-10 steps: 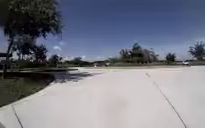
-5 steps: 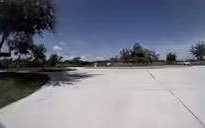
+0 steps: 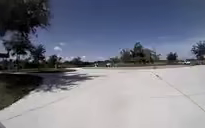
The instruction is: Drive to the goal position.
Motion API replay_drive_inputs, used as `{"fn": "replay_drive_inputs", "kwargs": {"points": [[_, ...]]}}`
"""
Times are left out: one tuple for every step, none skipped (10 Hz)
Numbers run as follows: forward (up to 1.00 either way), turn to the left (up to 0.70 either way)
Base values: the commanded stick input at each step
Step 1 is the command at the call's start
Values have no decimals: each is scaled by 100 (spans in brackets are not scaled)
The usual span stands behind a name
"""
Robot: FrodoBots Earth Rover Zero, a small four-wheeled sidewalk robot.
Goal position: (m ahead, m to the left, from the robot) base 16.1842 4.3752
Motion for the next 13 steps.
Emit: {"fn": "replay_drive_inputs", "kwargs": {"points": [[85, 0], [85, 0], [85, 0], [85, 0], [85, 0], [85, 0], [85, 0], [85, 0], [85, 0], [85, 0], [85, 0], [85, 14], [85, 34]]}}
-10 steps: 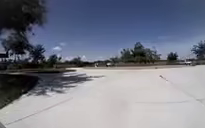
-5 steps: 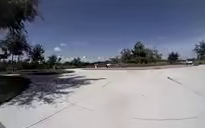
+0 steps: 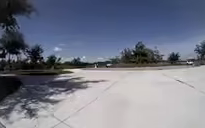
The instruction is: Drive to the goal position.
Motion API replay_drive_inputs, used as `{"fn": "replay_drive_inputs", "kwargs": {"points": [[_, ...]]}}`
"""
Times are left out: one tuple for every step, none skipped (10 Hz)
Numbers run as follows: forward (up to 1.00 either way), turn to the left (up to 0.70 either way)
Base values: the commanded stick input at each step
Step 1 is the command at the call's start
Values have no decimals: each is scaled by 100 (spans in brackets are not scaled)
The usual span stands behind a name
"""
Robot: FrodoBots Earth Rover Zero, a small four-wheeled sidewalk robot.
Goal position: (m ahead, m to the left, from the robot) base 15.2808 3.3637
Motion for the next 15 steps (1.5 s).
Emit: {"fn": "replay_drive_inputs", "kwargs": {"points": [[85, 34], [85, 34], [85, 34], [85, 34], [85, 3], [85, 0], [85, 0], [85, 0], [85, 0], [85, 0], [85, 0], [85, 0], [85, 0], [85, 0], [85, 0]]}}
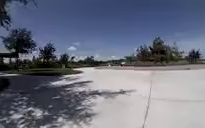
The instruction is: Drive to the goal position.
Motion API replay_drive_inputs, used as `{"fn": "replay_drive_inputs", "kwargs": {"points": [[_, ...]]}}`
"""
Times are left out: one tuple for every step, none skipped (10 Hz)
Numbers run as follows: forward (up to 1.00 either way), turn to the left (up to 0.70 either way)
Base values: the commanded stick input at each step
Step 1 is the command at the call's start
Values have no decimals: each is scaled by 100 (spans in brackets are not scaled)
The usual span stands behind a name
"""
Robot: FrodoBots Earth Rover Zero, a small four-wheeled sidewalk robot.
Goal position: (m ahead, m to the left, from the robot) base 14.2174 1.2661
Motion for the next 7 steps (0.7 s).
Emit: {"fn": "replay_drive_inputs", "kwargs": {"points": [[85, 0], [85, 0], [85, 0], [85, 0], [85, 0], [85, 0], [85, 0]]}}
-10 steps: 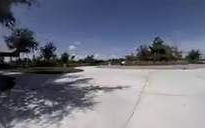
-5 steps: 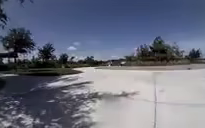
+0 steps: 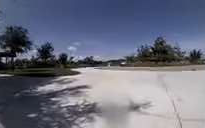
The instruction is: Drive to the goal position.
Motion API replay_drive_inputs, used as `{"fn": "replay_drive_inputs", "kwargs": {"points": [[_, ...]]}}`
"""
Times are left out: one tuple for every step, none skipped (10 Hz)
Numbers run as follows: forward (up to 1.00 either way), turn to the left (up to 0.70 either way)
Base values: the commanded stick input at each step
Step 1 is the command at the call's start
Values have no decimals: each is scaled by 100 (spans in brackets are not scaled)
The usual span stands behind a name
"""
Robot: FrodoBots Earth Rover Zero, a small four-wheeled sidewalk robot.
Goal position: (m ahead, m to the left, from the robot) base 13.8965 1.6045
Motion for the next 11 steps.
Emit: {"fn": "replay_drive_inputs", "kwargs": {"points": [[85, 0], [85, 0], [85, 0], [85, 0], [85, 0], [85, 0], [85, 0], [85, 0], [85, 0], [85, 0], [85, 0]]}}
